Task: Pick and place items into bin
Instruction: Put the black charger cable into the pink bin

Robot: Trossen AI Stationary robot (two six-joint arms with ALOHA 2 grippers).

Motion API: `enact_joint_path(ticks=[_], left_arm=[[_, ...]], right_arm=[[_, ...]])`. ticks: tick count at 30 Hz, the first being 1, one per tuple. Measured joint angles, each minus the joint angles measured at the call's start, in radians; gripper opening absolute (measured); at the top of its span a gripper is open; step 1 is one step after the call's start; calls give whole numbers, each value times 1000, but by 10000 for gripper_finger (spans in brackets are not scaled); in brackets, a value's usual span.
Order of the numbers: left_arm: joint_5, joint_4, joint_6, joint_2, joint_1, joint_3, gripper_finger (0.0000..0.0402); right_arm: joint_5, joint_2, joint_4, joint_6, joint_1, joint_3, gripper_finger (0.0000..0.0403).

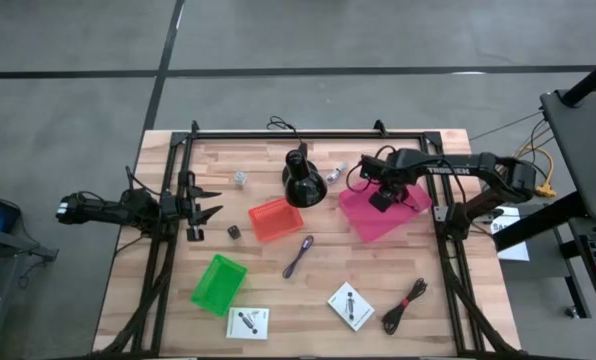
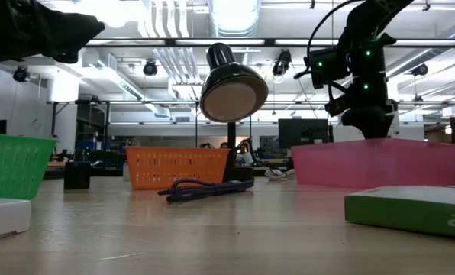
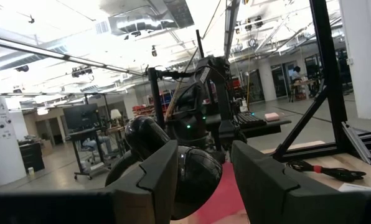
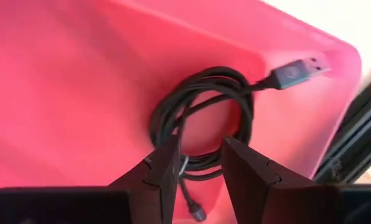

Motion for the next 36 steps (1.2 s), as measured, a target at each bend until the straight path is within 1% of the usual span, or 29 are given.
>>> enact_joint_path(ticks=[3, 6, 9, 16, 20, 31, 34, 36], left_arm=[[0, 0, 0, 0, 0, 0, 137], [0, 0, 0, 0, 0, 0, 137], [0, 0, 0, 0, 0, 0, 137], [0, 0, 0, 0, 0, 0, 137], [0, 0, 0, 0, 0, 0, 137], [0, 0, 0, 0, 0, 0, 137], [0, 0, 0, 0, 0, 0, 137], [0, 0, 0, 0, 0, 0, 137]], right_arm=[[-21, 0, 0, -7, 55, 0, 105], [-86, 0, 1, -7, 122, 0, 106], [-128, 0, 2, -5, 198, 0, 106], [-146, 0, 6, 36, 411, 12, 97], [-147, 0, -1, 72, 533, 69, 89], [-157, 0, -7, 103, 811, 302, 80], [-159, 0, -7, 106, 888, 337, 83], [-187, 0, -7, 73, 936, 346, 86]])
